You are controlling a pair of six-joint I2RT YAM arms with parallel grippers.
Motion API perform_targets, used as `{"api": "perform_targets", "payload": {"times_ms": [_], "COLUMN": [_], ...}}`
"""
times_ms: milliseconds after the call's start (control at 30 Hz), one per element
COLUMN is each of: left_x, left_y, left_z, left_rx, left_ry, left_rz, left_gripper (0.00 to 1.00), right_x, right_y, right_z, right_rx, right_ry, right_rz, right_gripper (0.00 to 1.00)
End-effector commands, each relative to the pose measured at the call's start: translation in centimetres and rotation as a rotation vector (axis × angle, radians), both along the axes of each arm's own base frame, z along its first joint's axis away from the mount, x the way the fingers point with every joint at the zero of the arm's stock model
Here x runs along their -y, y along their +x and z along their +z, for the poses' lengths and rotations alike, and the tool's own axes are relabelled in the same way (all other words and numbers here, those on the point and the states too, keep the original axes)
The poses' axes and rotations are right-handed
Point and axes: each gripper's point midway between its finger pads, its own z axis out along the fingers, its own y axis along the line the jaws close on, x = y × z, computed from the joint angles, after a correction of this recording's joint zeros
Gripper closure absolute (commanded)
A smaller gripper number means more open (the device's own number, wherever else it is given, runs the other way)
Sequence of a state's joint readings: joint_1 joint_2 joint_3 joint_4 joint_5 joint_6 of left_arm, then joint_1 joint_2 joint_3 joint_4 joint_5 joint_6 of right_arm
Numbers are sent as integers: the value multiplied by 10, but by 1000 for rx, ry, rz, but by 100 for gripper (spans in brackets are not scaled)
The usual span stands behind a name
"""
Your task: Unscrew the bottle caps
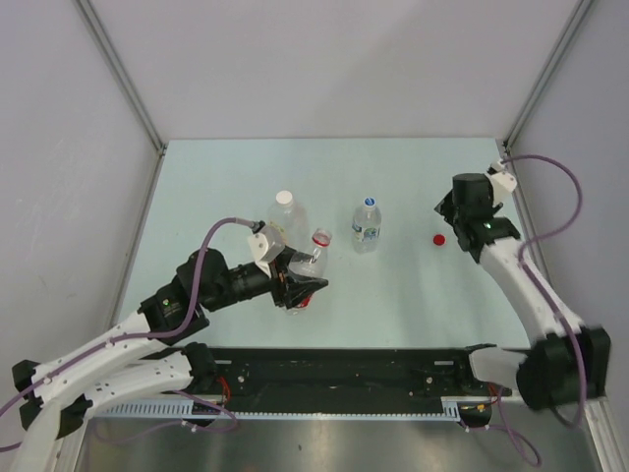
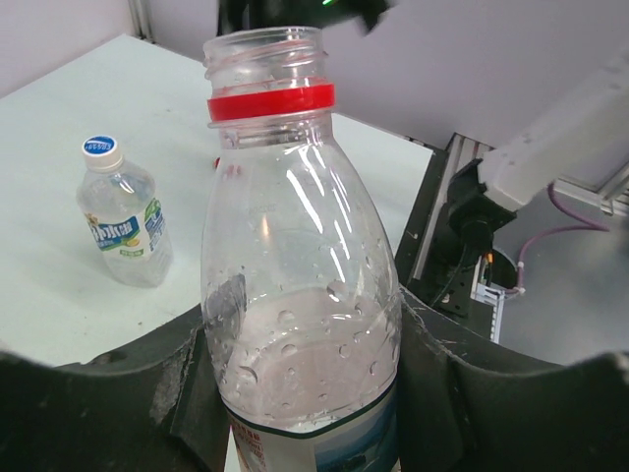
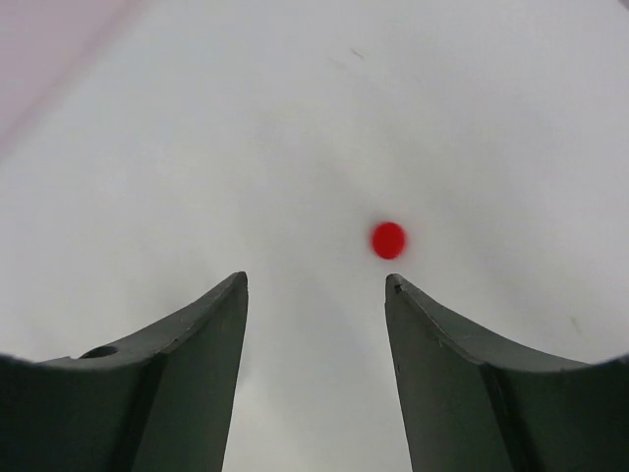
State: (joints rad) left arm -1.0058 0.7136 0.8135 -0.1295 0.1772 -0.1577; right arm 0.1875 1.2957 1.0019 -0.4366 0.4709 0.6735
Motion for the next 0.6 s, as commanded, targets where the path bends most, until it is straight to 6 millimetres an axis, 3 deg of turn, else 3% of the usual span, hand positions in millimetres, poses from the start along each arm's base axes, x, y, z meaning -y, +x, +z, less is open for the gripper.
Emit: {"api": "perform_targets", "payload": {"times_ms": [0,33,100,133,200,233,333,400,567], "left_x": [7,8,16,18,28,33,49,57,75], "left_y": [16,18,21,21,13,8,-9,-20,-29], "left_z": [12,12,18,18,18,19,13,10,4], "left_rx": [11,9,24,29,54,67,62,39,-19], "left_ry": [-15,-3,12,19,33,26,40,42,35], "left_rz": [54,58,44,35,-45,-84,-233,-310,-402], "left_gripper": [99,99,99,99,98,97,96,96,94], "right_x": [-43,-73,-111,-143,-164,-176,-184,-183,-193], "right_y": [-39,-51,-87,-114,-145,-165,-195,-205,-216], "right_z": [127,147,204,217,237,240,250,251,235], "right_rx": [387,446,652,672,715,698,729,733,660], "right_ry": [134,183,282,383,474,539,559,550,556], "right_rz": [179,364,633,840,1006,1111,1209,1229,1287], "right_gripper": [39,39,35,34,31,30,26,20,18]}}
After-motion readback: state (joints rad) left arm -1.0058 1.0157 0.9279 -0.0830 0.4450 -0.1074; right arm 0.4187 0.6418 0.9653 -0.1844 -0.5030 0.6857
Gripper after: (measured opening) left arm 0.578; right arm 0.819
